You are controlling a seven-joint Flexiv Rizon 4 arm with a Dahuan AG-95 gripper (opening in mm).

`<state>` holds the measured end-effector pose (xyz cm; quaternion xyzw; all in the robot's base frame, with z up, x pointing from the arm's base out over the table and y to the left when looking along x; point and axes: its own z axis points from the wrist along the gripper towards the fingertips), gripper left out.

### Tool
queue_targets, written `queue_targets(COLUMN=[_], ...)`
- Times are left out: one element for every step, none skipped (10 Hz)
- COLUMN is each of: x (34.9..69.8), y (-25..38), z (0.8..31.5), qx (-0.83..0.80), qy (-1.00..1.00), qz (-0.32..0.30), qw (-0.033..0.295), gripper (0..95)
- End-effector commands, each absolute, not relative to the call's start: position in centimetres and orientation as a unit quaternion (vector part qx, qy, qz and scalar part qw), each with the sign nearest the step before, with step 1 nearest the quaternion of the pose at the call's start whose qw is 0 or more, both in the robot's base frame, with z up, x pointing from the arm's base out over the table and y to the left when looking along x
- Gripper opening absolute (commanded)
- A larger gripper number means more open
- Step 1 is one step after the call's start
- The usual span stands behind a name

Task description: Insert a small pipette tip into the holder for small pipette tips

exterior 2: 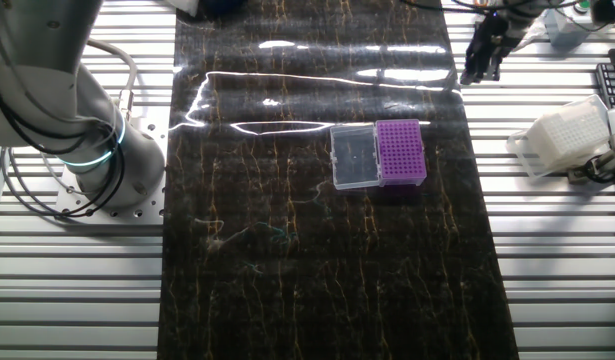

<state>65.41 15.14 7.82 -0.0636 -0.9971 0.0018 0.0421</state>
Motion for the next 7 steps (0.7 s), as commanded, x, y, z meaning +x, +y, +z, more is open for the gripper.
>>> queue_targets(x=[65.49, 65.48, 65.49, 65.49, 65.5, 65.53, 65.55], y=[15.19, 15.2, 15.2, 15.21, 15.22, 15.24, 15.26], z=[7.83, 7.8, 7.8, 7.8, 7.81, 7.84, 7.85], qx=[-0.066, -0.066, -0.065, -0.067, -0.067, -0.068, -0.07], qy=[-0.997, -0.997, -0.997, -0.997, -0.997, -0.997, -0.996], qz=[0.002, 0.001, 0.001, 0.0, -0.001, -0.001, 0.0], qw=[0.045, 0.046, 0.046, 0.046, 0.047, 0.046, 0.047], gripper=[0.0, 0.0, 0.0, 0.0, 0.0, 0.0, 0.0])
